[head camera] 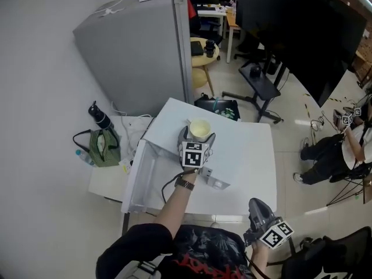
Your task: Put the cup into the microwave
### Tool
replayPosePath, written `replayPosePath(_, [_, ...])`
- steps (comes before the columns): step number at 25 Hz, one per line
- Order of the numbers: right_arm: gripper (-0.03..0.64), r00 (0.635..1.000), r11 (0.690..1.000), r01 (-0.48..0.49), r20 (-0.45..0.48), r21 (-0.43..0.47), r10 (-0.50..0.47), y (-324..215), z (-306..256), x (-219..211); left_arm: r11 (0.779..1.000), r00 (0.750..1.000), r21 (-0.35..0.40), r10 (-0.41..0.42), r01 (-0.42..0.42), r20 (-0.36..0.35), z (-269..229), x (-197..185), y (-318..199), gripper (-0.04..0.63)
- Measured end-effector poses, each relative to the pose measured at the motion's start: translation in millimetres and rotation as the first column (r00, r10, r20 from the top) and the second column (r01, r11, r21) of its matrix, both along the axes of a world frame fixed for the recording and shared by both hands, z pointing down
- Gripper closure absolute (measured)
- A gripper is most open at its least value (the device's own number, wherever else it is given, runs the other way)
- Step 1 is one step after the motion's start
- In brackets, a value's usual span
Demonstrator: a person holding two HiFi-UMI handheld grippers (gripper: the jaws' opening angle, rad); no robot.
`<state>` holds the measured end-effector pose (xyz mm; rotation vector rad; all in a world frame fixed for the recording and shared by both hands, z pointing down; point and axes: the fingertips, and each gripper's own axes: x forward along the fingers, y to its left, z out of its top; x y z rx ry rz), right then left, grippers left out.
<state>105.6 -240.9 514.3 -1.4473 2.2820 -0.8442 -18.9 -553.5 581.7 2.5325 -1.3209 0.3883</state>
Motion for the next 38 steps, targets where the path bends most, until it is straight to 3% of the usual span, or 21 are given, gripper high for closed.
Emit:
replayPosePath(10, [0.618,1.0,1.0,0.006,0.005,-0.021,-0.006,-4.3,2.7,4.3,0.999,0.998,0.011,-0.04,0.039,0.052,4.2,2.1,-23.5,0.132])
replayPosePath(16, [0.618,1.0,0.999,0.025,0.016,-0.027,-0.025,-0.5,10.3,-1.8,1.0,0.999,0.024,0.01,-0.011,0.046,0.7,-13.1,-1.1,0.133])
replayPosePath(22, [0.618,0.996,0.995,0.085,0.032,-0.058,-0.084,-6.2,24.3,-16.1,0.987,0.995,0.155,0.045,-0.031,-0.087,-16.8,-65.5,68.3,0.133])
replayPosePath(26, [0.618,0.988,0.985,0.157,0.01,-0.078,-0.157,-16.4,27.0,-33.9,0.986,0.988,0.166,0.047,-0.022,-0.145,-15.6,-107.7,118.7,0.133])
replayPosePath(29, [0.618,0.978,0.975,0.206,0.002,-0.084,-0.207,-27.0,25.6,-48.5,0.991,0.988,0.131,0.011,0.009,-0.155,-1.2,-135.3,145.0,0.133])
replayPosePath(33, [0.618,0.962,0.959,0.273,0.001,-0.083,-0.274,-34.4,24.3,-71.2,0.998,0.991,0.014,-0.055,0.057,-0.126,53.0,-160.2,161.5,0.133])
replayPosePath(38, [0.618,0.96,0.957,0.274,-0.025,-0.099,-0.277,-32.9,22.2,-79.2,0.996,0.99,-0.082,-0.049,0.038,-0.13,113.3,-142.0,134.4,0.133])
